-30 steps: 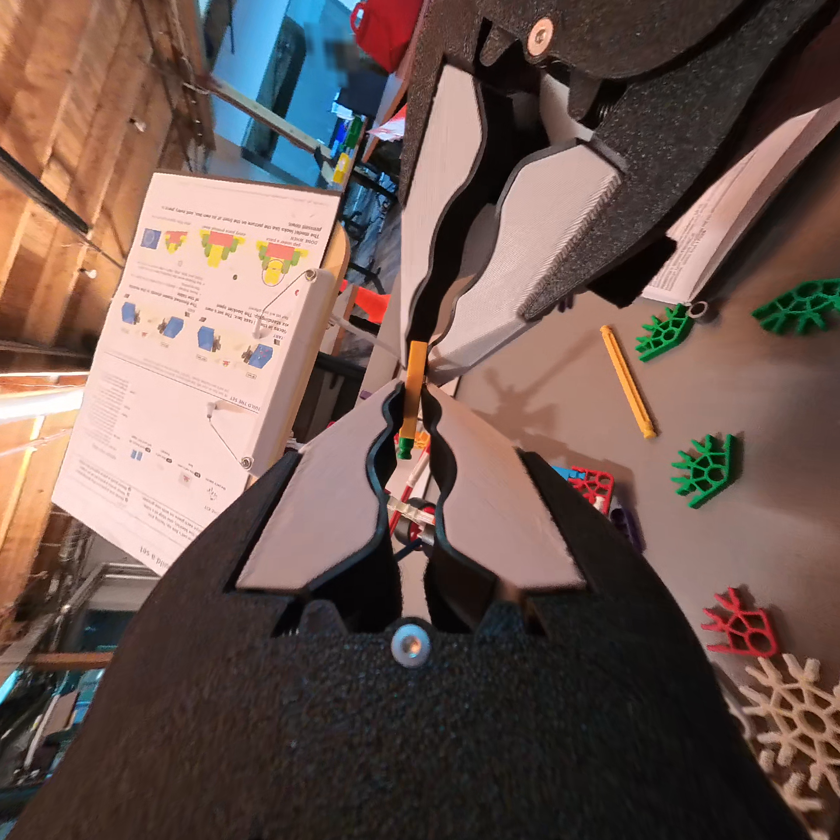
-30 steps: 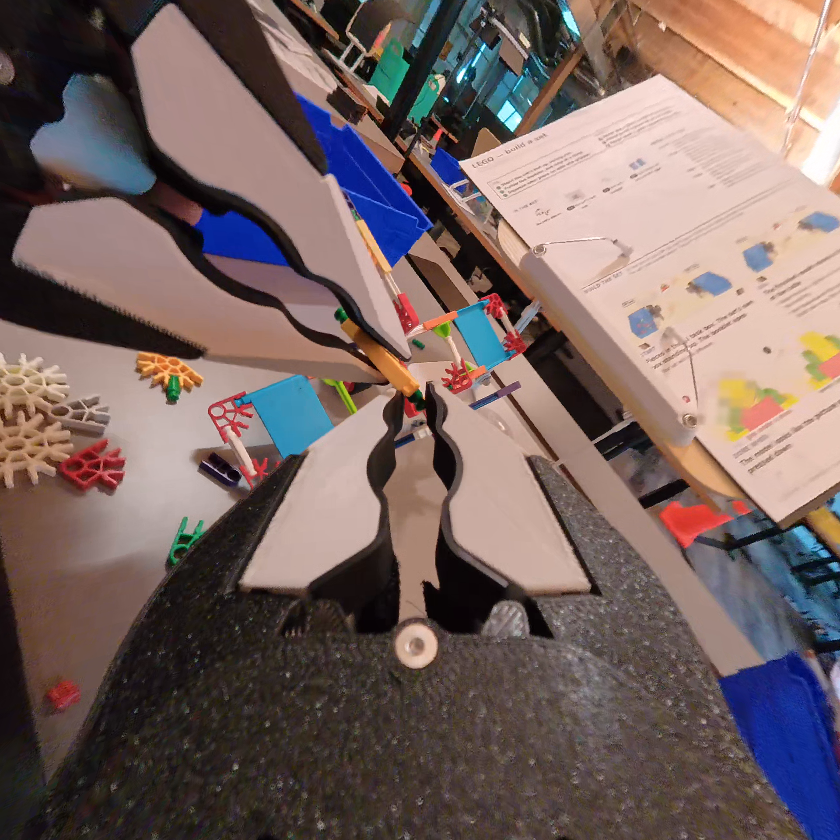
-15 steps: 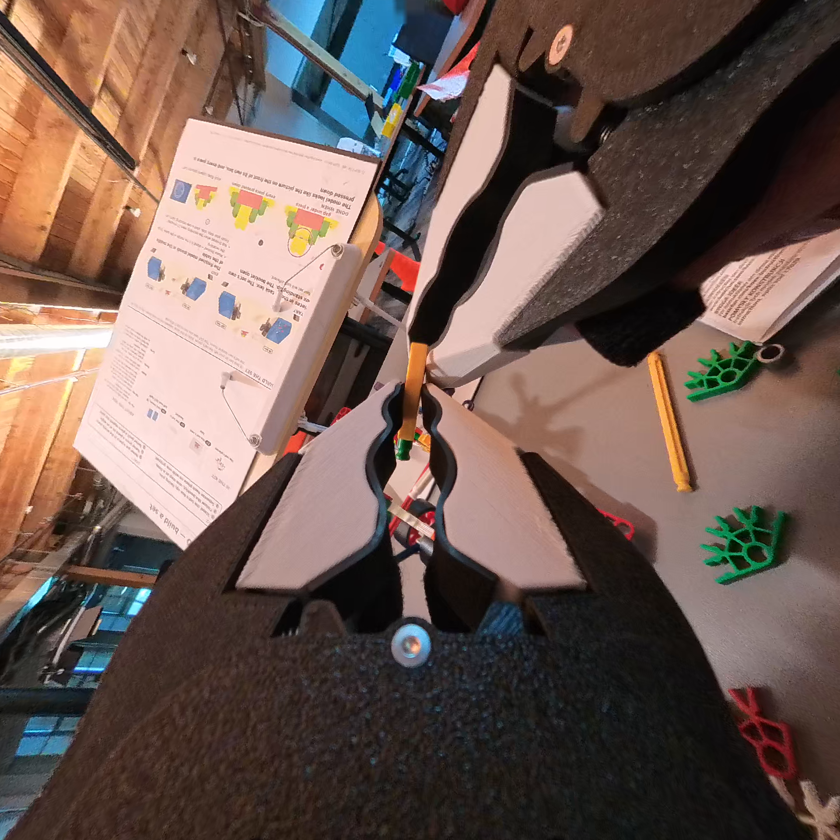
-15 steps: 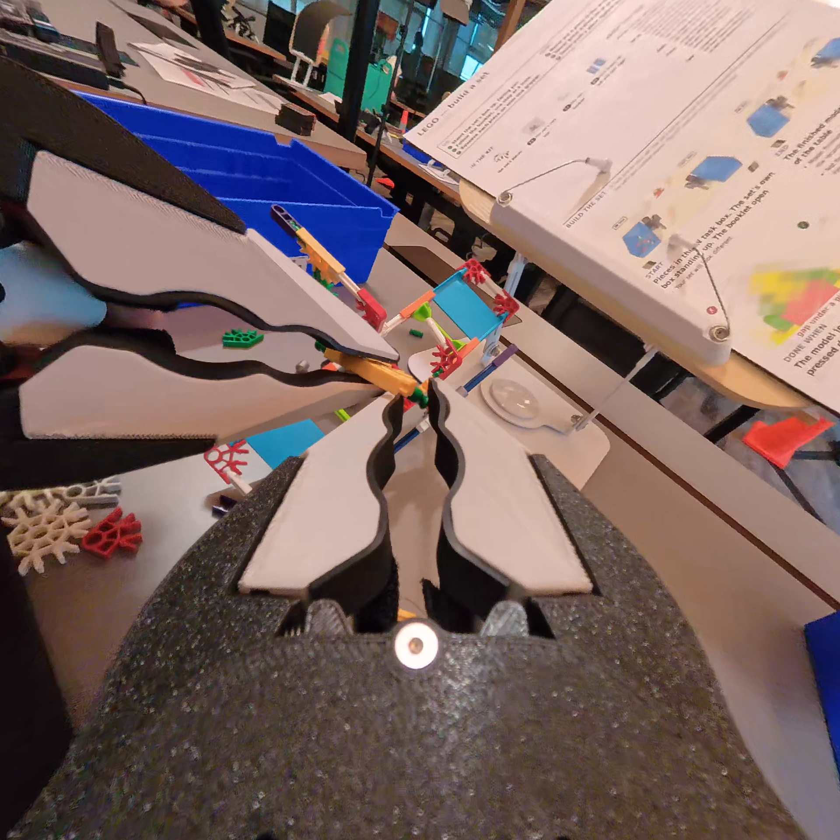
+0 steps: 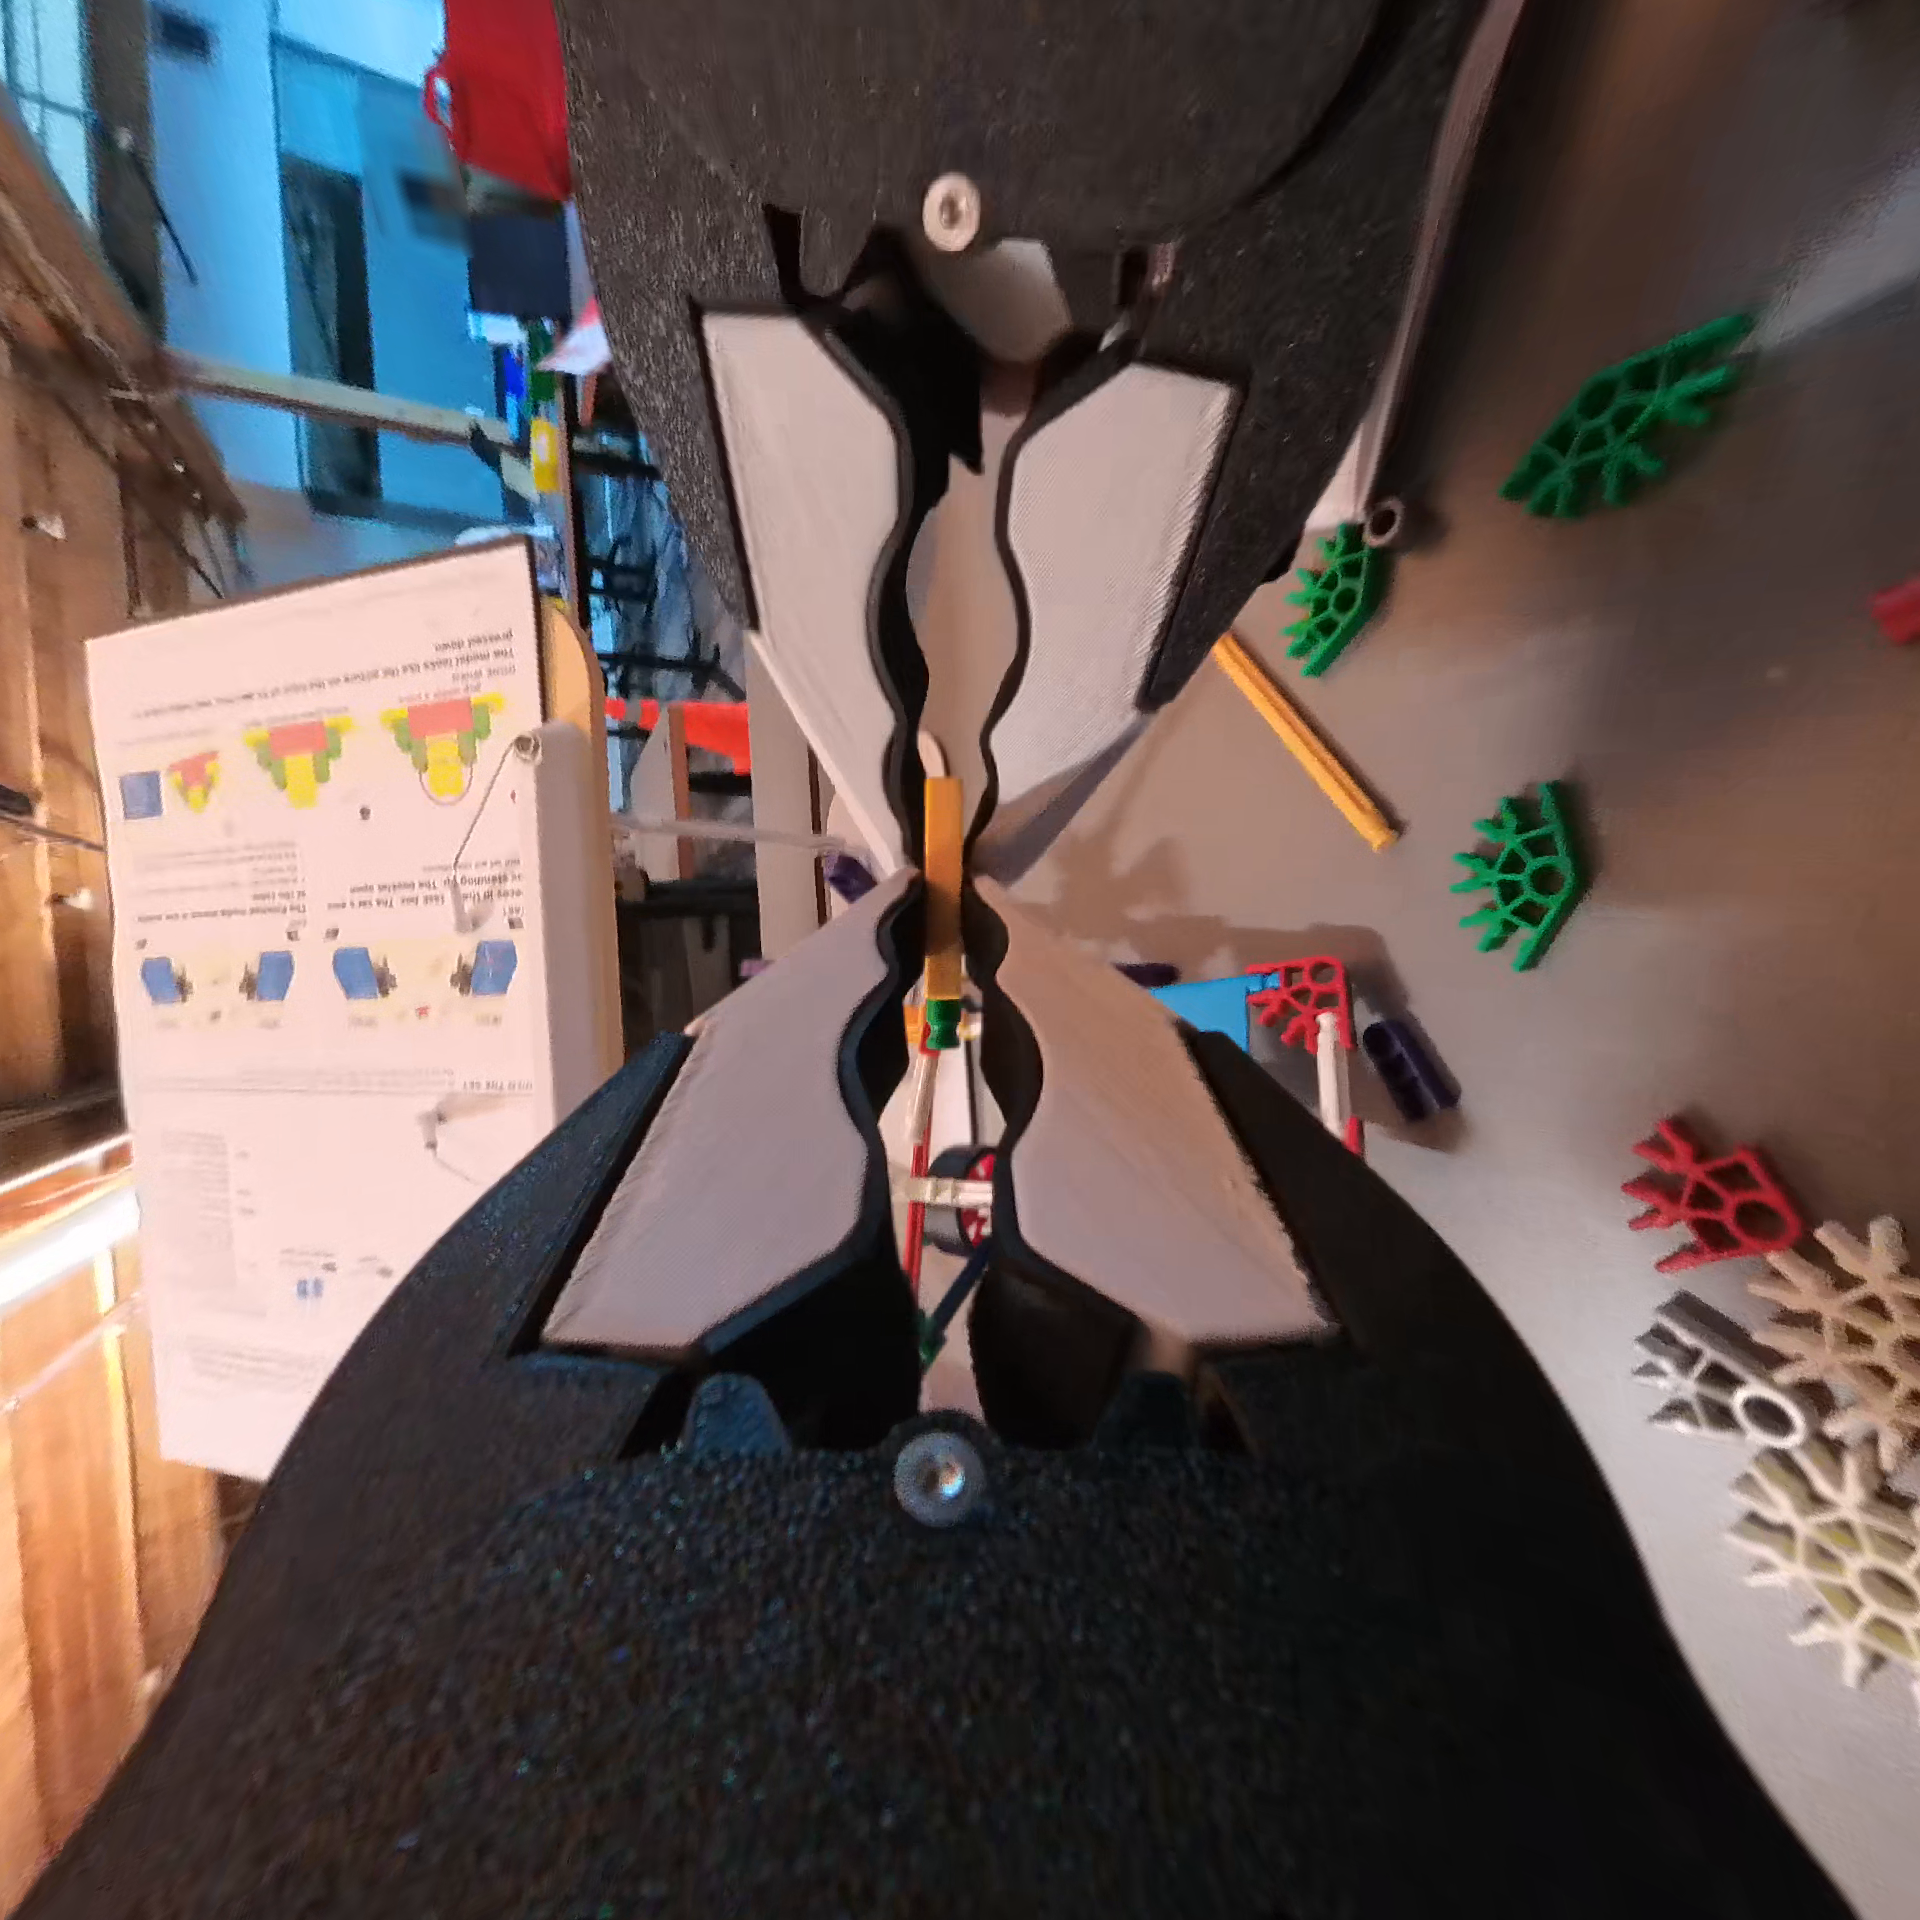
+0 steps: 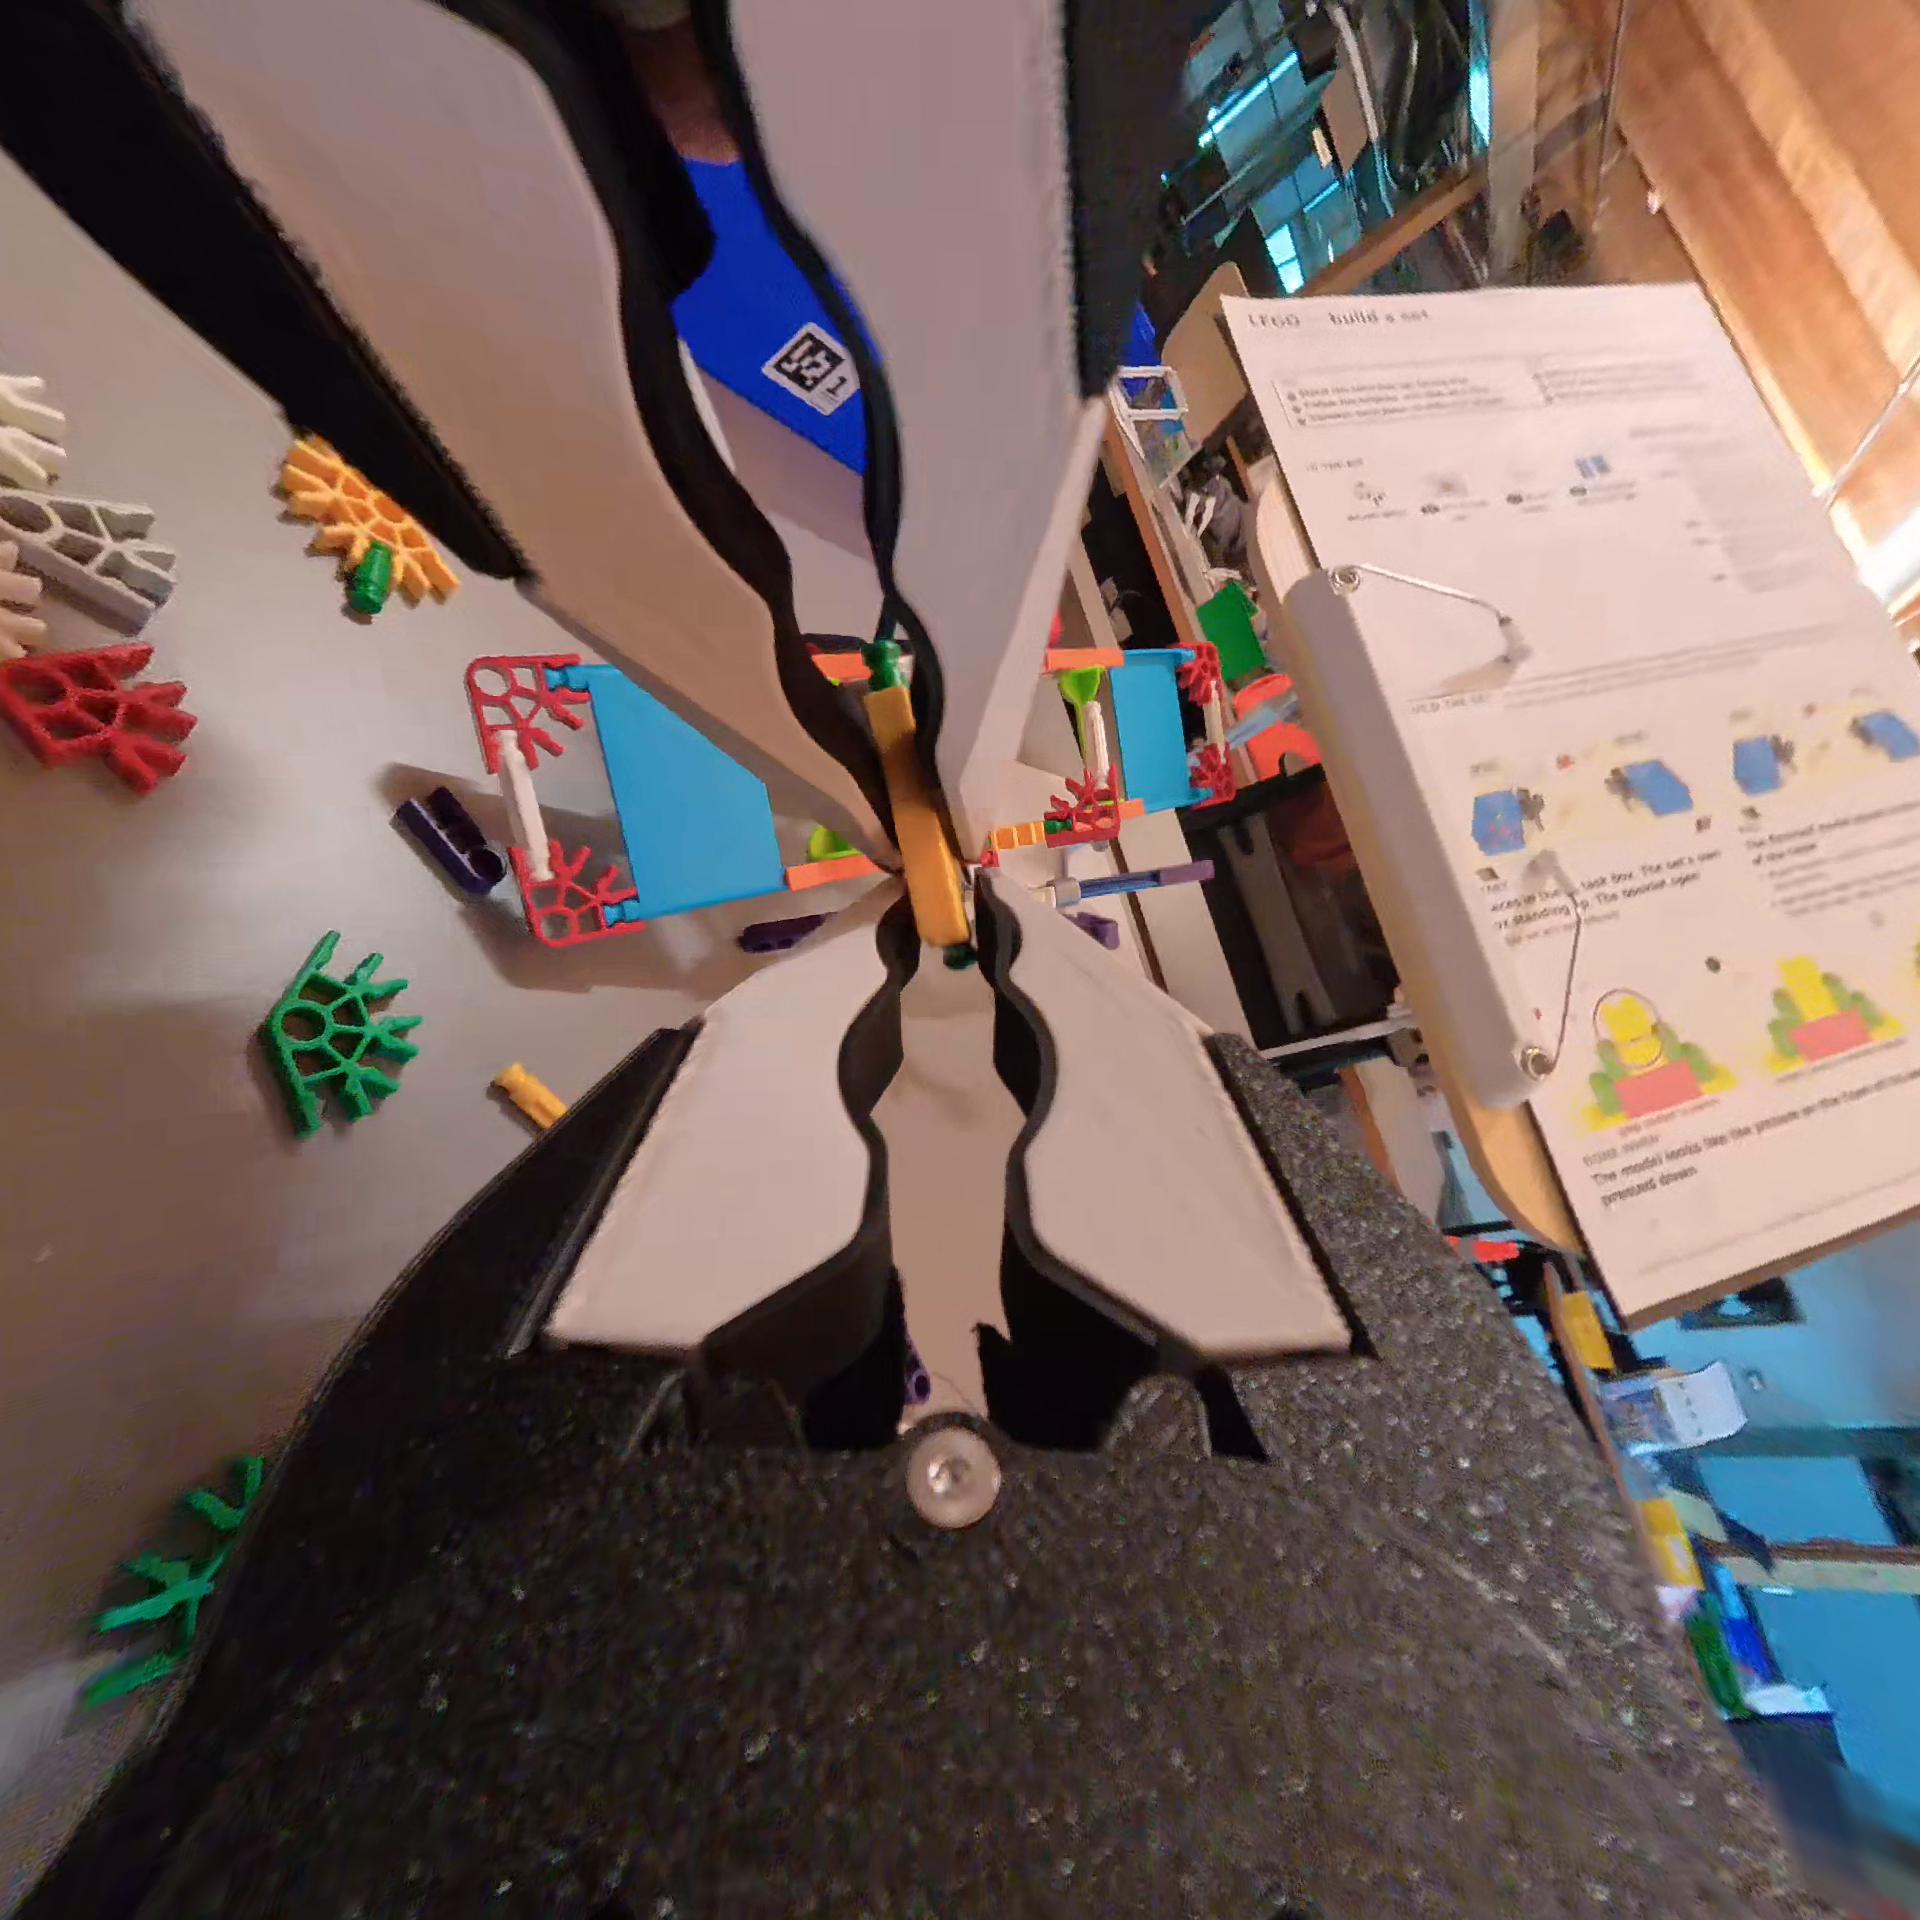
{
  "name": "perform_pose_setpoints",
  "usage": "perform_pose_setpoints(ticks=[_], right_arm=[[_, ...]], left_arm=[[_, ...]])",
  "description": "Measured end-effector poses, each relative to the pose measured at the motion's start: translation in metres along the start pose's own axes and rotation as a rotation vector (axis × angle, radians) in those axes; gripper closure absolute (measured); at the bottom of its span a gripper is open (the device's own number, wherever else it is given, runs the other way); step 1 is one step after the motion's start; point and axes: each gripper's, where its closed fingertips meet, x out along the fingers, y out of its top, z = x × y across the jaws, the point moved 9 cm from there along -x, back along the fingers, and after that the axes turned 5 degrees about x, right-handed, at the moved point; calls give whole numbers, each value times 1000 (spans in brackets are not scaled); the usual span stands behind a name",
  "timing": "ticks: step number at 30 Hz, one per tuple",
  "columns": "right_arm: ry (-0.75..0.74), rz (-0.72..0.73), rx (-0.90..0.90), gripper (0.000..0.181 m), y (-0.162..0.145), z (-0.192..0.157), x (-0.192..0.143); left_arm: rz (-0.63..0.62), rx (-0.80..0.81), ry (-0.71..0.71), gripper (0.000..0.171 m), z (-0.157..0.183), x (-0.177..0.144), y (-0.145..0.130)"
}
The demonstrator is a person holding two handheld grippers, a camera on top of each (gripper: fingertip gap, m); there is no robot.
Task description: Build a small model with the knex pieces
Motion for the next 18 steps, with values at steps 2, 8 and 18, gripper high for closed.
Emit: perform_pose_setpoints(ticks=[2, 8, 18], right_arm=[[-28, -4, -31, 173, 2, -1, 0], [-62, -22, 18, 177, 4, 3, 0], [-36, -49, 368, 177, -3, 14, 6]], left_arm=[[-9, 13, -3, 167, -2, -1, 0], [-24, -25, 29, 167, -7, 1, 0], [-110, -291, 208, 167, -3, 16, 9]])
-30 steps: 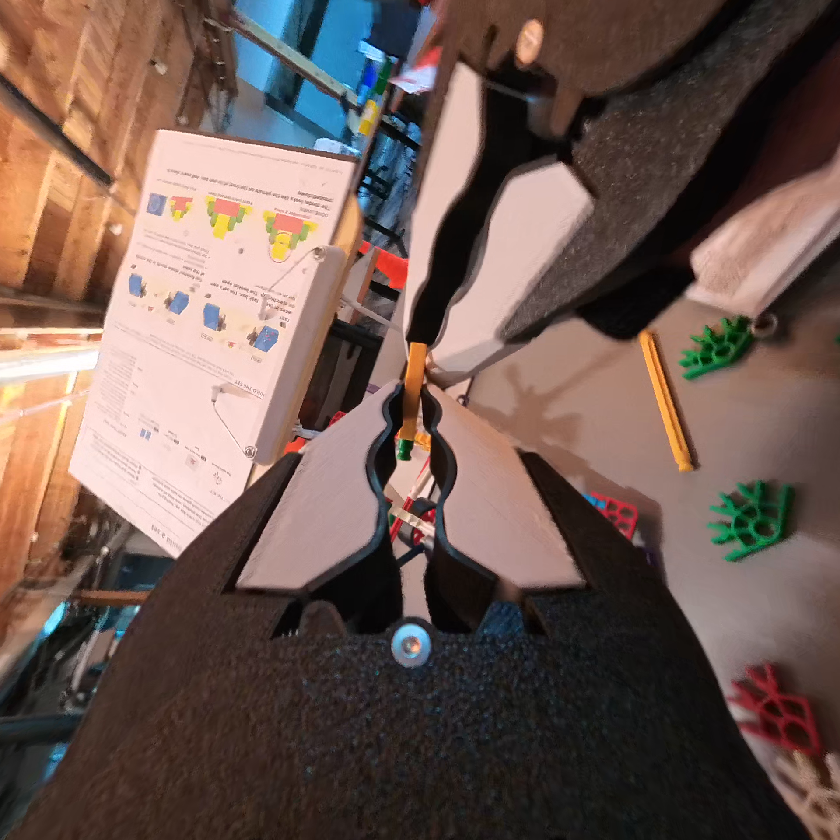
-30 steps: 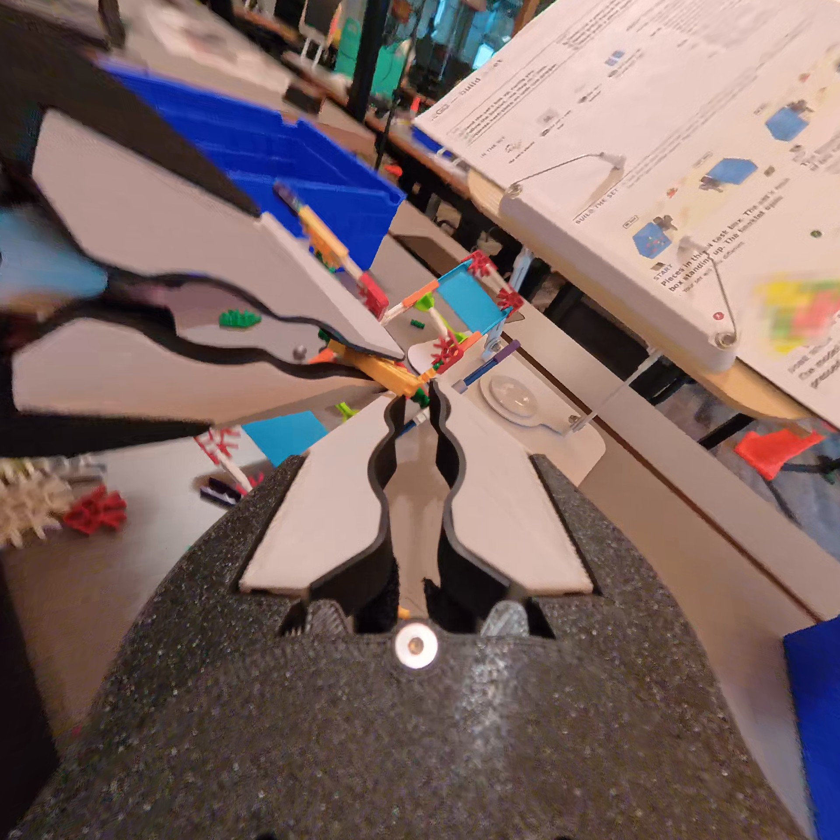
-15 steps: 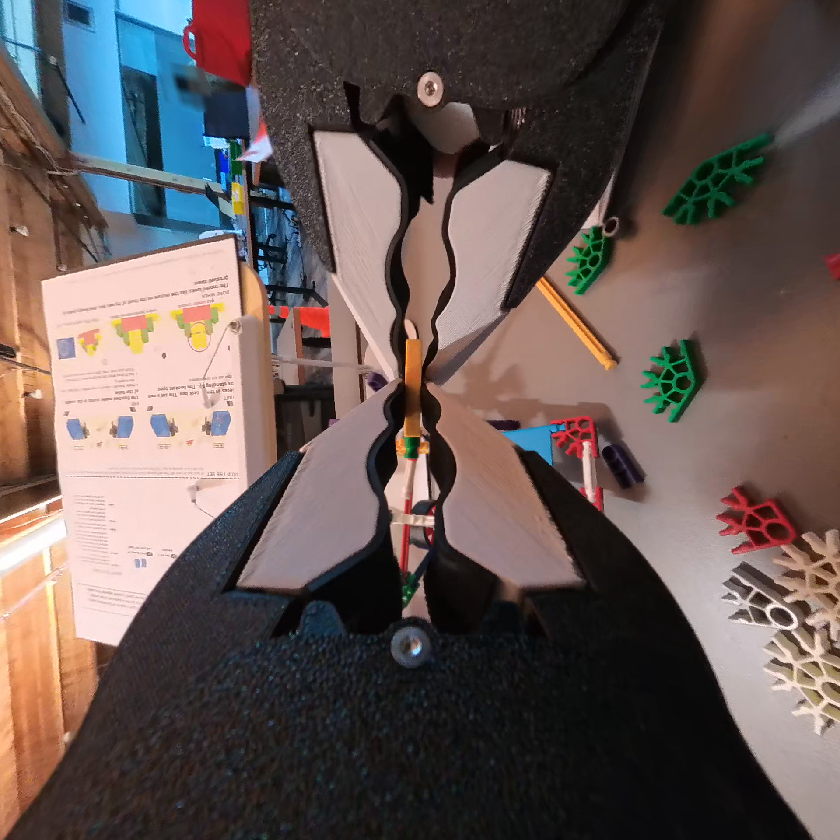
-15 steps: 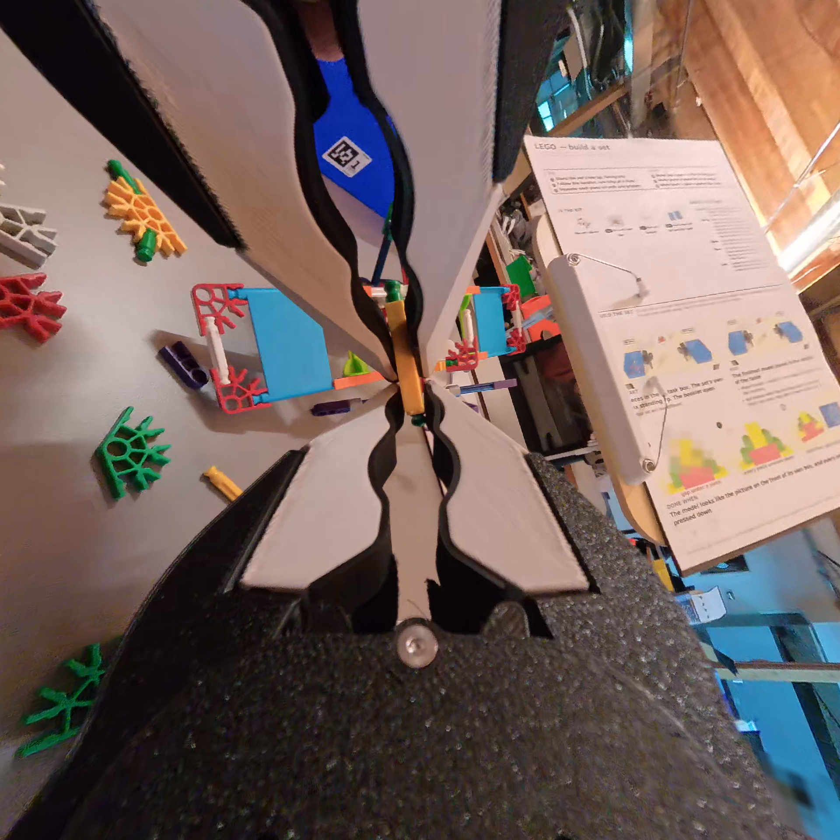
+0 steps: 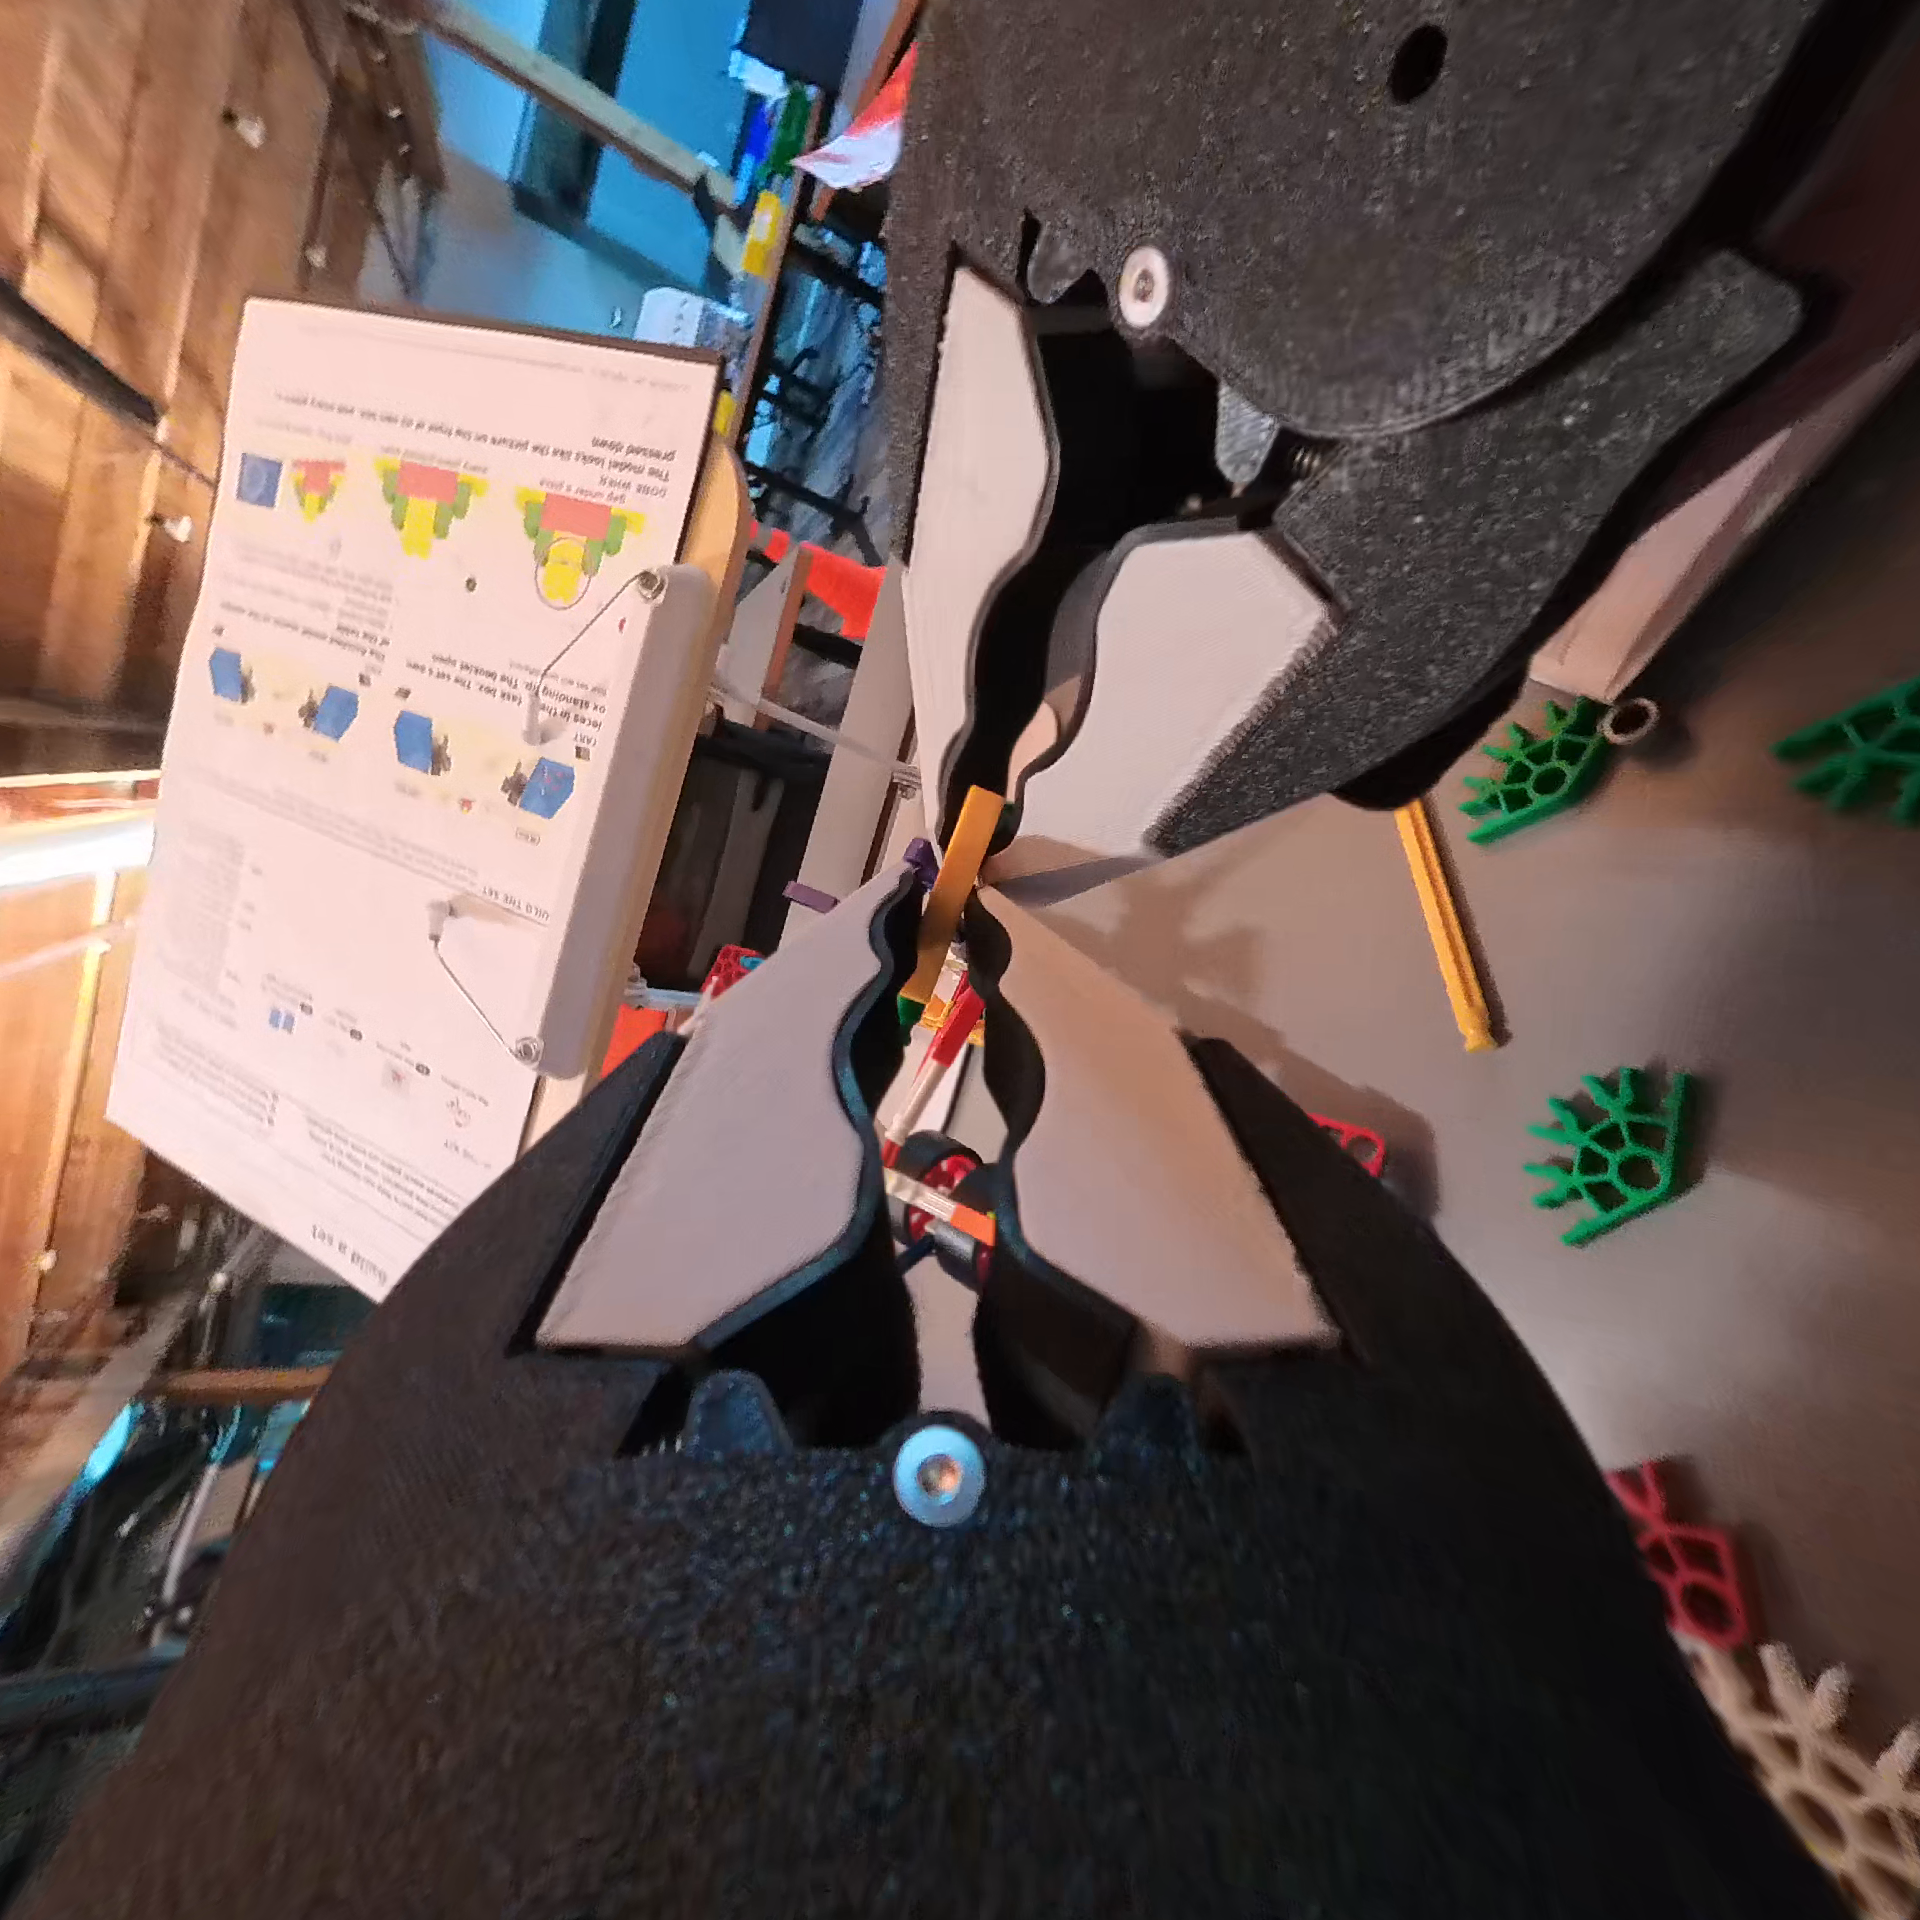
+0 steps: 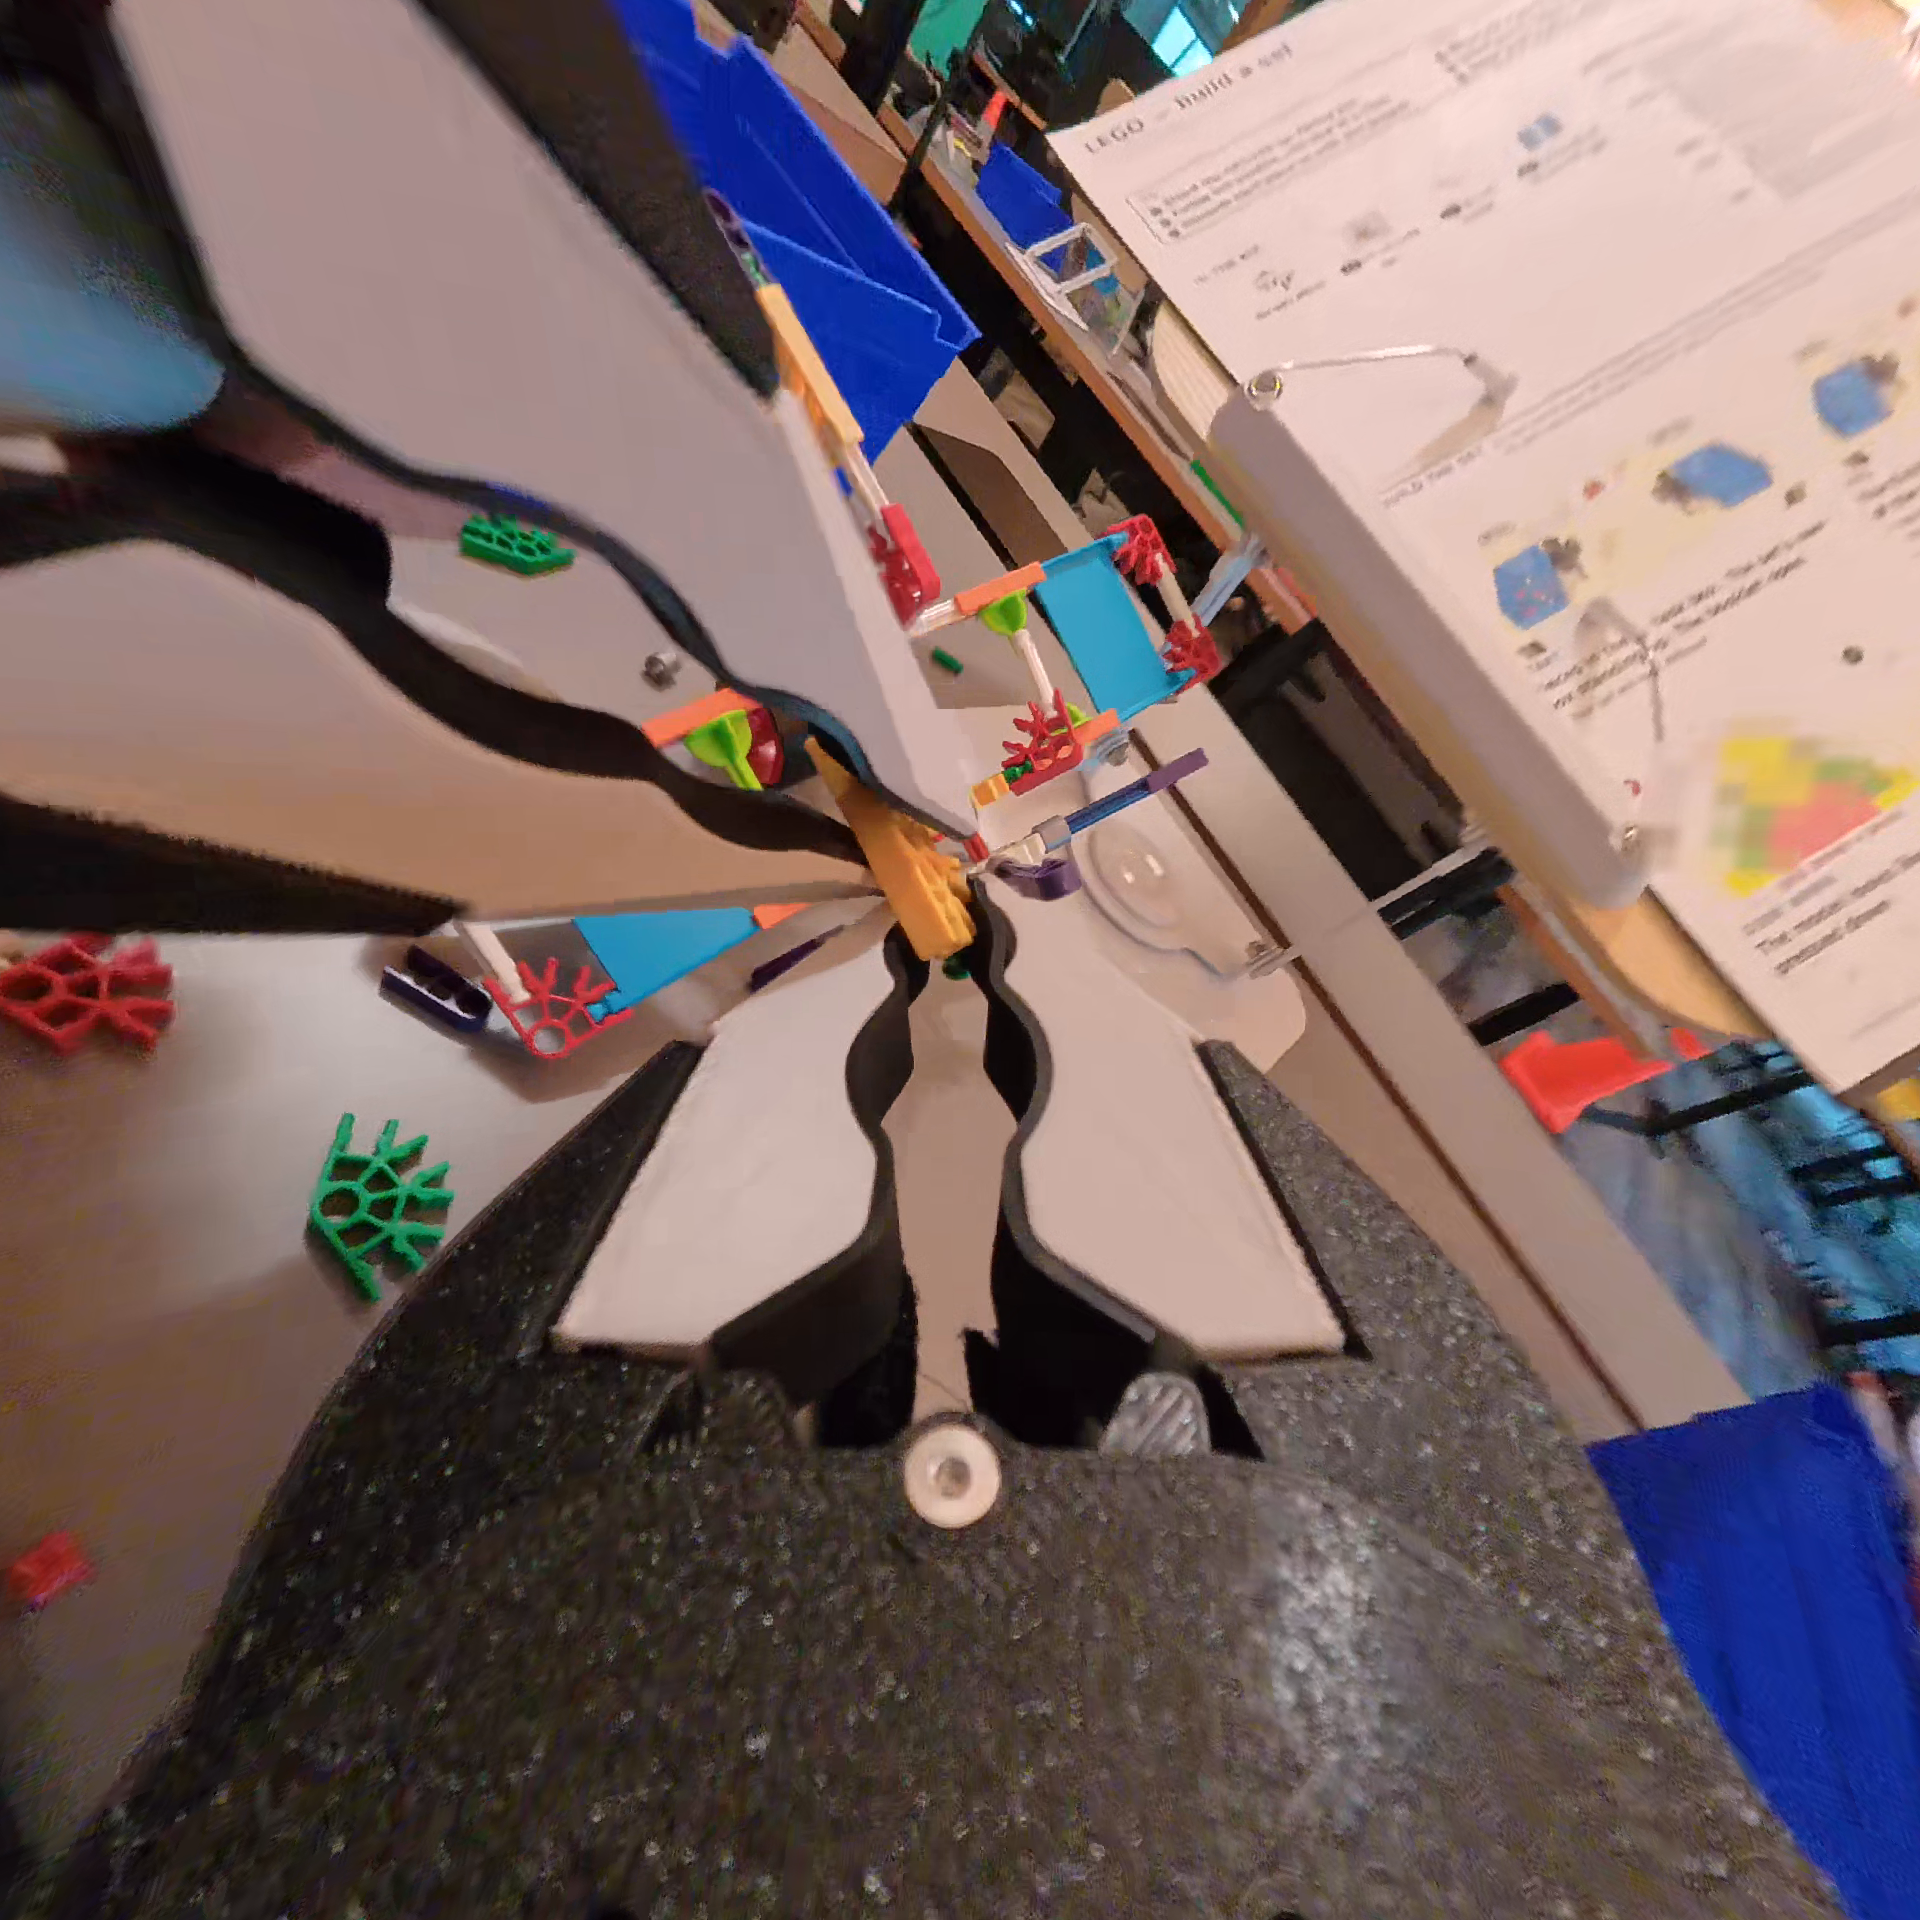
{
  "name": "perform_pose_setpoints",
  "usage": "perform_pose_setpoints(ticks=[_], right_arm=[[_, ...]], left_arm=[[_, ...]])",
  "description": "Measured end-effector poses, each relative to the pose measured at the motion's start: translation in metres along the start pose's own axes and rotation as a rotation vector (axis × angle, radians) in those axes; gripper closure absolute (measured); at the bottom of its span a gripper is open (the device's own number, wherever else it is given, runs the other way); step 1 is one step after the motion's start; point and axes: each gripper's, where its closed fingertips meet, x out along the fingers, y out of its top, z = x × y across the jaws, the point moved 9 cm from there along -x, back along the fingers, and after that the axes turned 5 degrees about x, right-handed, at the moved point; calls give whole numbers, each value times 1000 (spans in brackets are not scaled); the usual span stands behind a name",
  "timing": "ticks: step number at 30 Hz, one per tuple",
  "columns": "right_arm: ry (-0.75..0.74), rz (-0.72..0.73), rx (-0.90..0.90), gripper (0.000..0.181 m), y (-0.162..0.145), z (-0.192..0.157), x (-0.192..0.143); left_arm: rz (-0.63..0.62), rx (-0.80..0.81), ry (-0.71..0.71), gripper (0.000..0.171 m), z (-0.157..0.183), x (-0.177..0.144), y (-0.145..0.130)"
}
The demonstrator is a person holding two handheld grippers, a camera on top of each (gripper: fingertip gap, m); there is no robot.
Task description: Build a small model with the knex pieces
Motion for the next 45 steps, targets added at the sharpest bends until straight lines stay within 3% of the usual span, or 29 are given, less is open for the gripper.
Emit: perform_pose_setpoints(ticks=[7, 22, 28, 36, 38, 40, 41, 45], right_arm=[[-17, -15, 151, 177, -1, 6, 4], [72, 38, 593, 179, -13, 25, 7], [51, 19, 336, 174, -6, 25, 5], [-85, -1, 13, 176, -8, 26, -4], [-106, 1, -30, 174, -7, 25, -4], [-125, -4, -85, 160, -6, 22, -3], [-120, -14, -116, 170, -6, 20, -2], [-89, -26, -10, 176, -6, 21, -1]], left_arm=[[-40, -125, 90, 167, 3, 9, 4], [-66, -174, 157, 169, -2, 26, 14], [-31, -172, 106, 168, -6, 19, 7], [14, -121, 89, 168, -8, 17, 8], [27, -96, 77, 168, -8, 17, 7], [27, -56, 54, 168, -4, 19, 7], [21, -44, 54, 168, -3, 19, 8], [1, -75, 70, 168, -3, 20, 9]])
